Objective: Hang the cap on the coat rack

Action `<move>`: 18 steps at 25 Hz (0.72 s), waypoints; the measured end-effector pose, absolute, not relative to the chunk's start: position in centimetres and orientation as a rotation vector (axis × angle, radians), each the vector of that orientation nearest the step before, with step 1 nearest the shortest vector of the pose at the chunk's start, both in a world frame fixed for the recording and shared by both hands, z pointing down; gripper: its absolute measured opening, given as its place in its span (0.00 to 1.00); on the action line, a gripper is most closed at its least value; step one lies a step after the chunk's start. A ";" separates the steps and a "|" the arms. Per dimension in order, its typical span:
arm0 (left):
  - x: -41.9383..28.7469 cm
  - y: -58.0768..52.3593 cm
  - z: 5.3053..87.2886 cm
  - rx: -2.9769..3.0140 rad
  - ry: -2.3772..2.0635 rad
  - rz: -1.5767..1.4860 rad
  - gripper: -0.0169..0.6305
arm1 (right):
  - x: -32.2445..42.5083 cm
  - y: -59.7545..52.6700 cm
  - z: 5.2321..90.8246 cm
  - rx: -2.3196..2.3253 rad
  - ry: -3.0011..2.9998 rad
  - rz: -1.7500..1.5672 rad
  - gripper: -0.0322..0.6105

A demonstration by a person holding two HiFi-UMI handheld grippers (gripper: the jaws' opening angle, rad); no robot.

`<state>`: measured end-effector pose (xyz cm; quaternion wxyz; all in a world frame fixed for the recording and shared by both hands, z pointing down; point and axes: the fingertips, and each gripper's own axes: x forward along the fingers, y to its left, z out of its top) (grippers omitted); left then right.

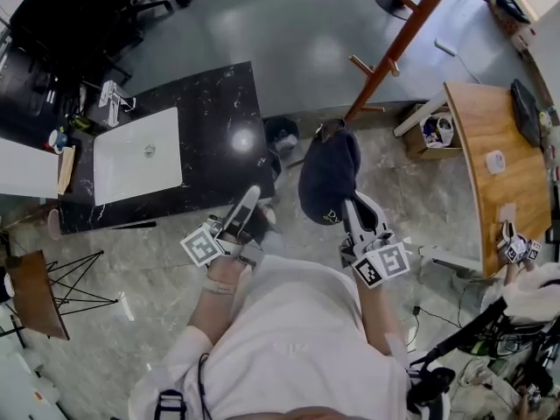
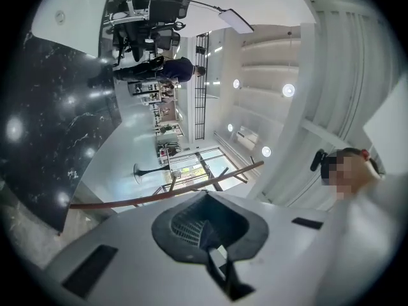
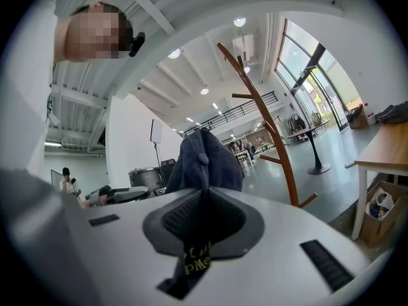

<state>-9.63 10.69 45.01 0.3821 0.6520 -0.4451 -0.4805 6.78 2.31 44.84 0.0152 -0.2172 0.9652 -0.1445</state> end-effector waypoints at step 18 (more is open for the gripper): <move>-27.1 3.5 44.7 1.668 -1.109 -1.213 0.04 | -11.7 -6.0 43.0 -0.692 2.983 -0.399 0.12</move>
